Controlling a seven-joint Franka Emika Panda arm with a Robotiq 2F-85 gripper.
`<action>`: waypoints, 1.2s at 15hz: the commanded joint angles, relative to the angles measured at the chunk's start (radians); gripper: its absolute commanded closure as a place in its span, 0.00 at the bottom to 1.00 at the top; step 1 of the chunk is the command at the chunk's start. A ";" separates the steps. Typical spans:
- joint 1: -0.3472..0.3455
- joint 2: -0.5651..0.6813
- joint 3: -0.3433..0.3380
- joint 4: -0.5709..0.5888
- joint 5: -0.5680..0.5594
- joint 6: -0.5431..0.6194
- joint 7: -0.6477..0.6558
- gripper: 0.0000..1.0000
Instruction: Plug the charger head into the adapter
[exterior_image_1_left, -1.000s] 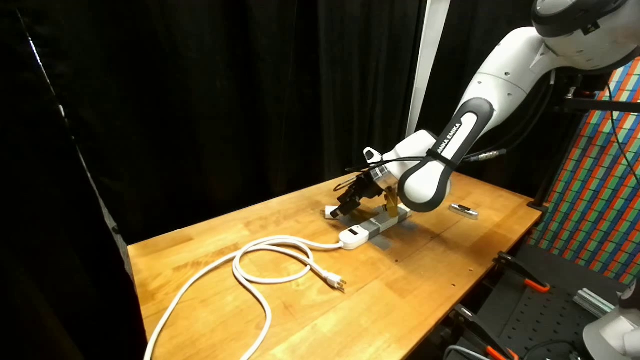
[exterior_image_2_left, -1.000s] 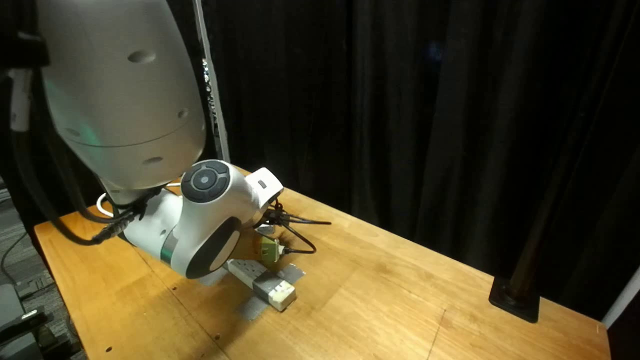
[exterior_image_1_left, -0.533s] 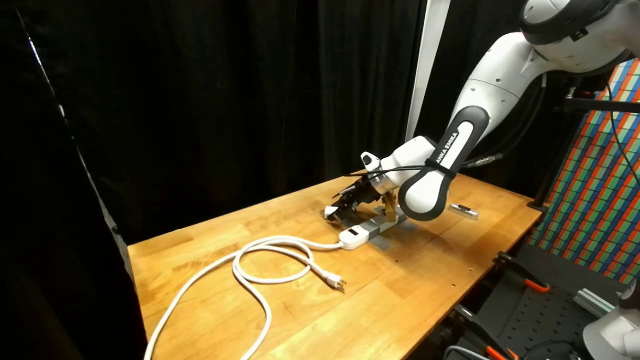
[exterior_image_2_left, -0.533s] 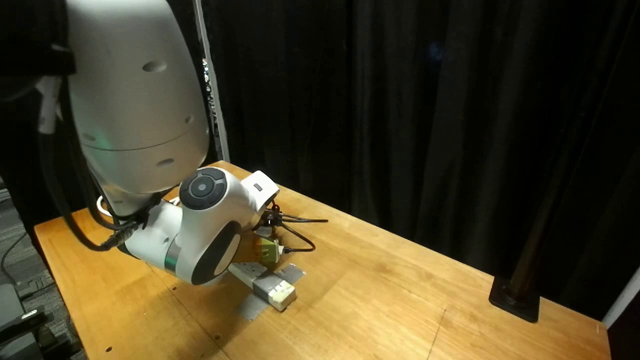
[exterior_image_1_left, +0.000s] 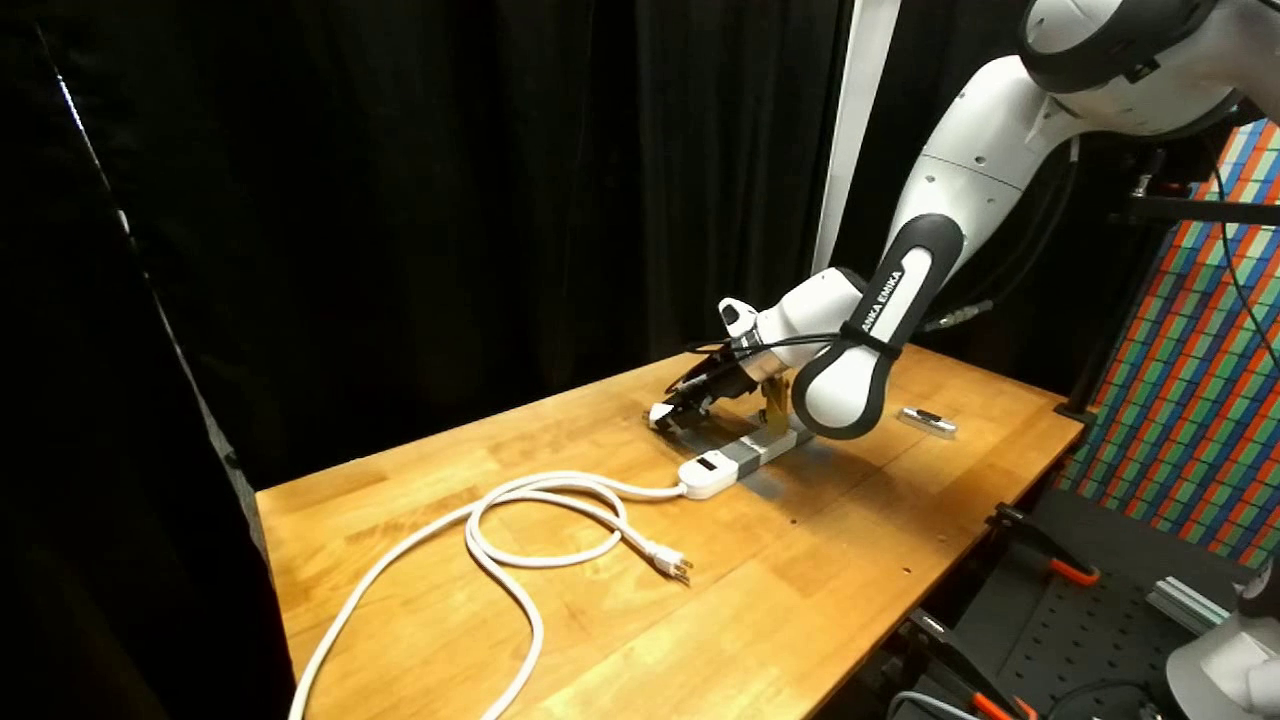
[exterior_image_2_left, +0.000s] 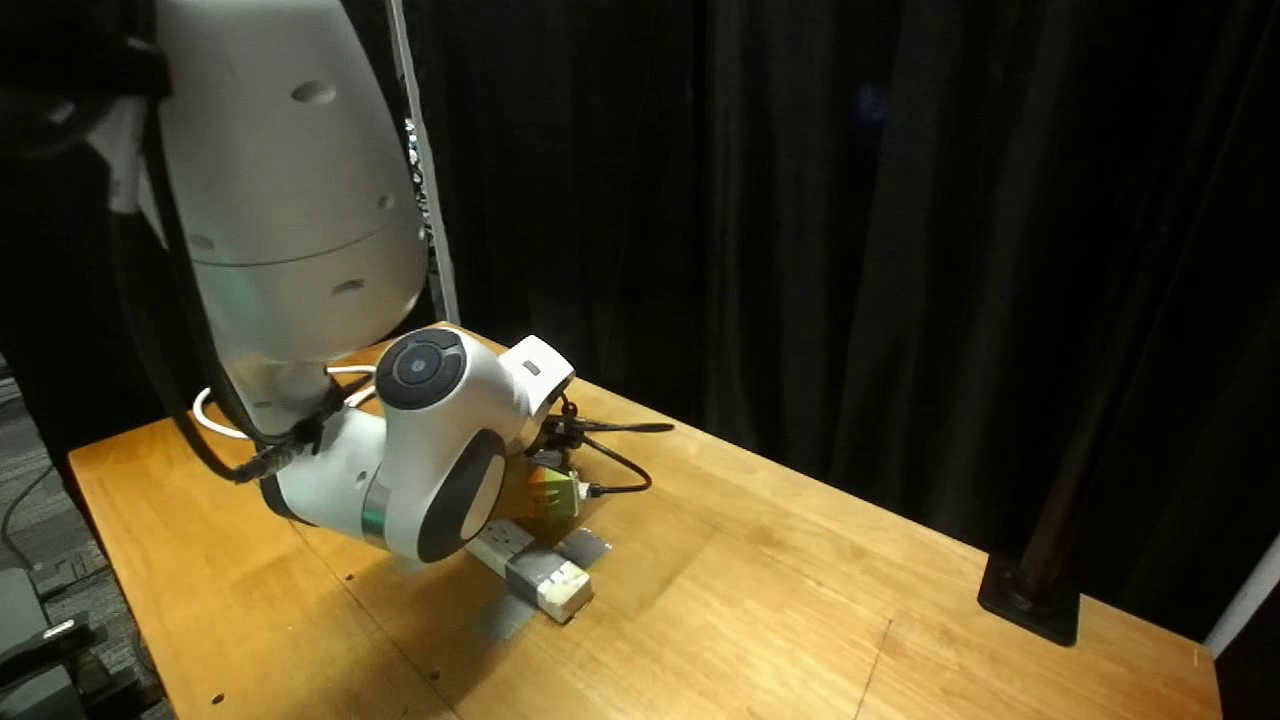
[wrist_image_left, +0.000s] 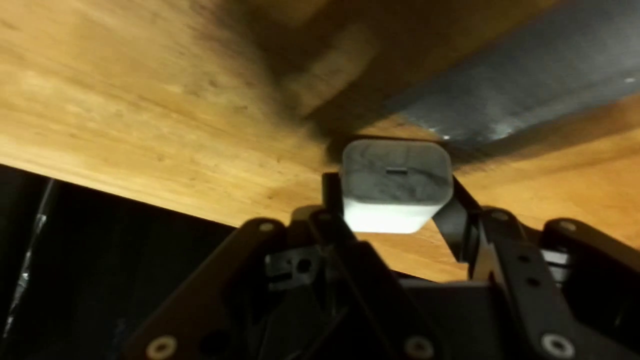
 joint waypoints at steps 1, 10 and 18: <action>0.062 -0.126 -0.059 0.025 0.078 -0.147 0.056 0.77; 0.142 -0.506 -0.131 0.013 0.228 -0.856 -0.085 0.77; 0.226 -0.629 -0.127 -0.028 0.552 -1.249 -0.634 0.77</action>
